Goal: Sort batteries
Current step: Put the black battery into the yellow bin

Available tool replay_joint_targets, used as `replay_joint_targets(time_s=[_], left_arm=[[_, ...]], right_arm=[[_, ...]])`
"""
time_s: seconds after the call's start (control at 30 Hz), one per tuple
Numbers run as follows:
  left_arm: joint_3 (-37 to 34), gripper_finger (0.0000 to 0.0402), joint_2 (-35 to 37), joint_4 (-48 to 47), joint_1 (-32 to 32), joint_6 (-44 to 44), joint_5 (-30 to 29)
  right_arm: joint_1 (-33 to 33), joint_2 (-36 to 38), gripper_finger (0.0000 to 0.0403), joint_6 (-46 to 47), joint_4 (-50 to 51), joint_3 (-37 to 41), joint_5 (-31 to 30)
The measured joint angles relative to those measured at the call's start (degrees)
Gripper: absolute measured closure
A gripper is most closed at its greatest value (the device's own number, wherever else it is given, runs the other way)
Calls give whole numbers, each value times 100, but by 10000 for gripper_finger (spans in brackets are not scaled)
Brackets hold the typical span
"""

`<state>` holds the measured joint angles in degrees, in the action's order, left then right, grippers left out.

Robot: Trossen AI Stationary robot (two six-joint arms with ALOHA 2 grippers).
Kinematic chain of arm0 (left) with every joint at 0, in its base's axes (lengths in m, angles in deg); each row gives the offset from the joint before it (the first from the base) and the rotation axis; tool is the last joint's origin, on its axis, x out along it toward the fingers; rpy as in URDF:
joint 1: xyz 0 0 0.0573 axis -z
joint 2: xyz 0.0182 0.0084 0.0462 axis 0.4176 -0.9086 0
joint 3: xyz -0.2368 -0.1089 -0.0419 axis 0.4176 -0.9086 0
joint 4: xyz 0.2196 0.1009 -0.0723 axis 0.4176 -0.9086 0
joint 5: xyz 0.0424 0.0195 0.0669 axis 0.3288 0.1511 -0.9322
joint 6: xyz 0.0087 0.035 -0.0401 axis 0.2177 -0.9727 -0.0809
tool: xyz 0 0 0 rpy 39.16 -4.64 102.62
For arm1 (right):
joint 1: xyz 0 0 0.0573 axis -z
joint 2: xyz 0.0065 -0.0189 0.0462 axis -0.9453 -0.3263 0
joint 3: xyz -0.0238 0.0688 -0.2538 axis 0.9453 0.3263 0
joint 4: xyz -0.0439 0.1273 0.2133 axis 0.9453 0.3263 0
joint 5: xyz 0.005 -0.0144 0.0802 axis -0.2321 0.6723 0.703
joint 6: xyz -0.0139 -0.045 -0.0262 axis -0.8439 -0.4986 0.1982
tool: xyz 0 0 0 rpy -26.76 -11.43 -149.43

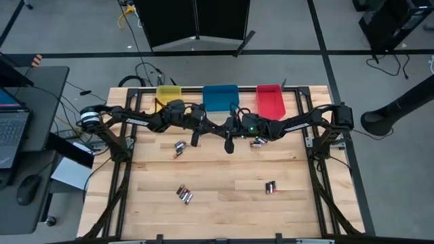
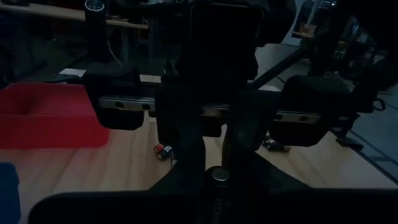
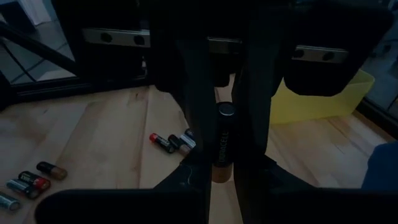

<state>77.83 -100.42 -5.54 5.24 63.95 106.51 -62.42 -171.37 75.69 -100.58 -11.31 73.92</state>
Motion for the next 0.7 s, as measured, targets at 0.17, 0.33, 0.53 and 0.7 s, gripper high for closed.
replay_joint_targets(time_s=[0.17, 0.33, 0.53, 0.7], left_arm=[[2, 348, 0, -44, 0, -87, 0], [0, 348, 58, 37, -38, -79, -39], [-4, 348, 202, 7, -126, -73, -17], [-7, 348, 209, 26, -253, -73, -14]], right_arm=[[0, 0, 347, -6, 5, 0, -2], [3, 0, 334, 65, -57, -4, -36], [11, 9, 278, 160, -112, -24, -215], [13, 11, 235, 155, -65, -24, -564]])
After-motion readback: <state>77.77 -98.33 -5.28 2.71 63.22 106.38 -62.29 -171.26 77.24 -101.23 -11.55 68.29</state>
